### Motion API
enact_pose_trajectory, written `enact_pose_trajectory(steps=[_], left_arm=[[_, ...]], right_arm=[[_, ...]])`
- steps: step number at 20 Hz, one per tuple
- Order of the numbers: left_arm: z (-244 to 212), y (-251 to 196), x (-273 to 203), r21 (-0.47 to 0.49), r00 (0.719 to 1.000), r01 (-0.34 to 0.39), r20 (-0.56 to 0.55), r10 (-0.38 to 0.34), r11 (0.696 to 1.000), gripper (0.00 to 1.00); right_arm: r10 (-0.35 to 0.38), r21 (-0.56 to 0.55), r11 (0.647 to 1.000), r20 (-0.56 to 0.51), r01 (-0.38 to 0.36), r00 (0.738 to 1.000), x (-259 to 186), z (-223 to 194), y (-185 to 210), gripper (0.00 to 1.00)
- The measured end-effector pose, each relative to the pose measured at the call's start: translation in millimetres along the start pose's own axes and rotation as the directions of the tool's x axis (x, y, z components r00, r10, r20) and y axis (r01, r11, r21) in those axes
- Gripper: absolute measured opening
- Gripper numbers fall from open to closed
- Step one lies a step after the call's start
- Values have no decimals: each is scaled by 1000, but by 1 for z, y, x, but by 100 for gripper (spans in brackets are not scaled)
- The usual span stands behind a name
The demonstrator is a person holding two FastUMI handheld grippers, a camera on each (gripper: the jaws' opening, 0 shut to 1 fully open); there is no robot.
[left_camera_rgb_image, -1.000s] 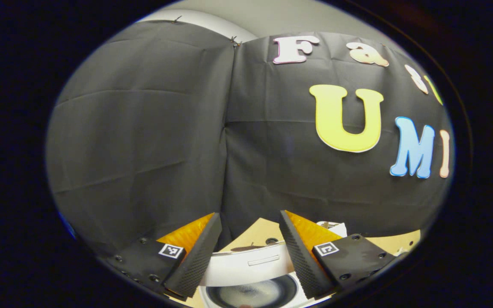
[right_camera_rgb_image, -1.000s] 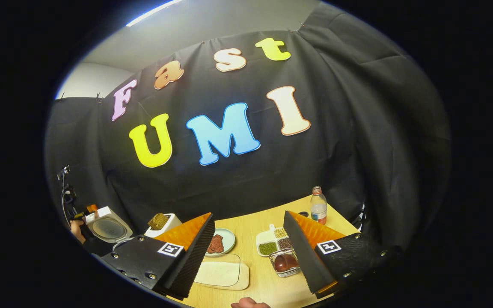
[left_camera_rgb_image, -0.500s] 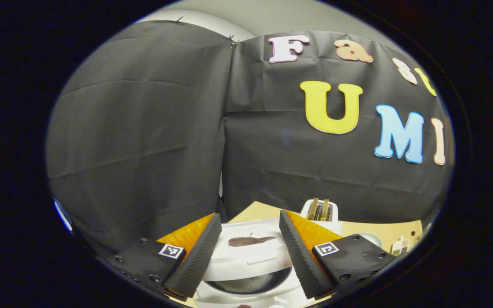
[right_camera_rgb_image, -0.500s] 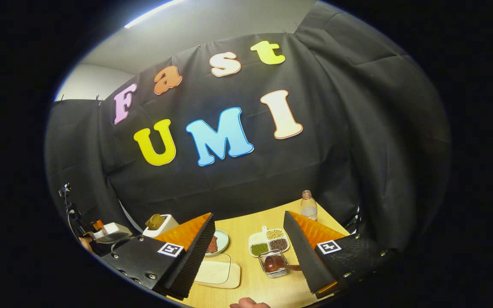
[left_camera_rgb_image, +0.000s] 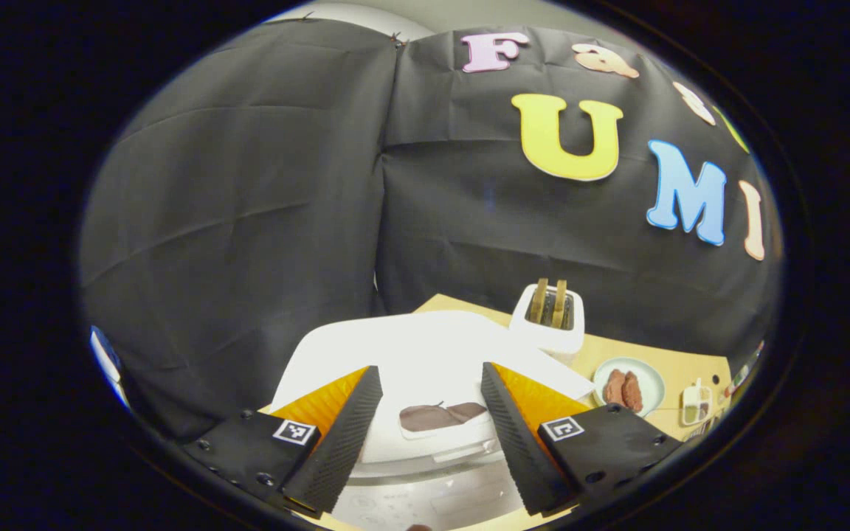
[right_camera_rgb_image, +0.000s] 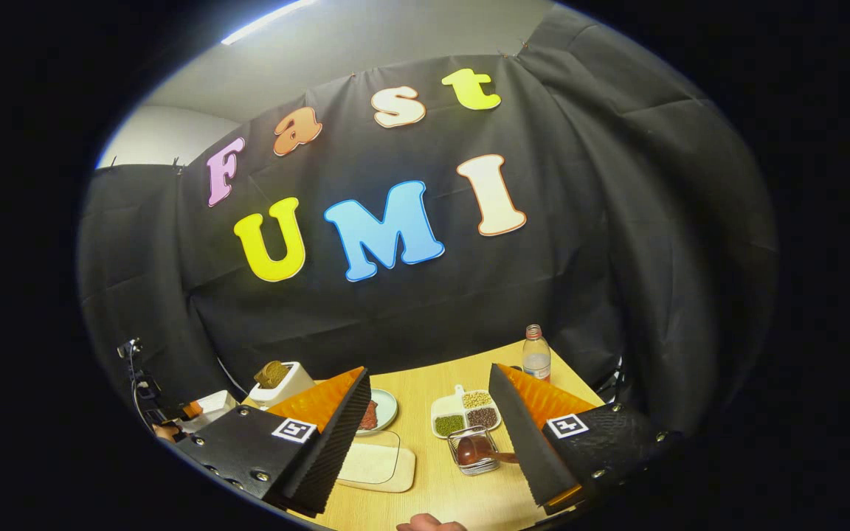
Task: Close the left gripper, press the button to open the rice cooker; take a wooden spoon from the chopstick holder with the right hand, scoop a spoonful of rice and pour it into the rice cooker, then put the wooden spoon back into the chopstick holder.
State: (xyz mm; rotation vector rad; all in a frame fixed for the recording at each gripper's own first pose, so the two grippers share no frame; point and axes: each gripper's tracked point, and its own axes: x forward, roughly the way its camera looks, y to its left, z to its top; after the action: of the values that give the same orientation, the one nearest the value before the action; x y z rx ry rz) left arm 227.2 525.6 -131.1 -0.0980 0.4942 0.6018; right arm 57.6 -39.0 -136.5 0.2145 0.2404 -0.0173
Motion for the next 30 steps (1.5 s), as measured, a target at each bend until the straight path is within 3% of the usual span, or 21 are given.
enact_pose_trajectory(steps=[4,7,11,13,17,20,25,30], left_arm=[[-15,-4,12,14,997,1,-80,0,1000,92],[-20,-8,22,48,995,6,-99,-1,999,96],[-21,-4,17,21,990,25,-140,-22,999,98],[-18,-6,15,42,993,35,-116,-30,999,100],[11,-8,-7,-62,997,60,-51,-63,996,97],[38,-35,-42,-29,992,119,44,-118,992,96],[101,-98,-107,35,949,240,201,-242,970,98],[166,-169,-194,86,855,379,349,-384,922,97]], right_arm=[[-6,7,1000,-15,6,1000,1,-8,0,98],[-8,17,1000,-20,9,1000,2,-10,2,98],[2,24,1000,-24,-1,1000,2,-14,9,98],[14,27,1000,-25,-13,1000,0,-15,14,98],[28,-8,1000,21,-28,999,-5,1,20,98],[37,-33,999,67,-35,997,-10,14,25,97],[31,-38,999,102,-27,994,-19,30,30,97],[55,-92,995,127,-43,990,-11,50,46,97]])
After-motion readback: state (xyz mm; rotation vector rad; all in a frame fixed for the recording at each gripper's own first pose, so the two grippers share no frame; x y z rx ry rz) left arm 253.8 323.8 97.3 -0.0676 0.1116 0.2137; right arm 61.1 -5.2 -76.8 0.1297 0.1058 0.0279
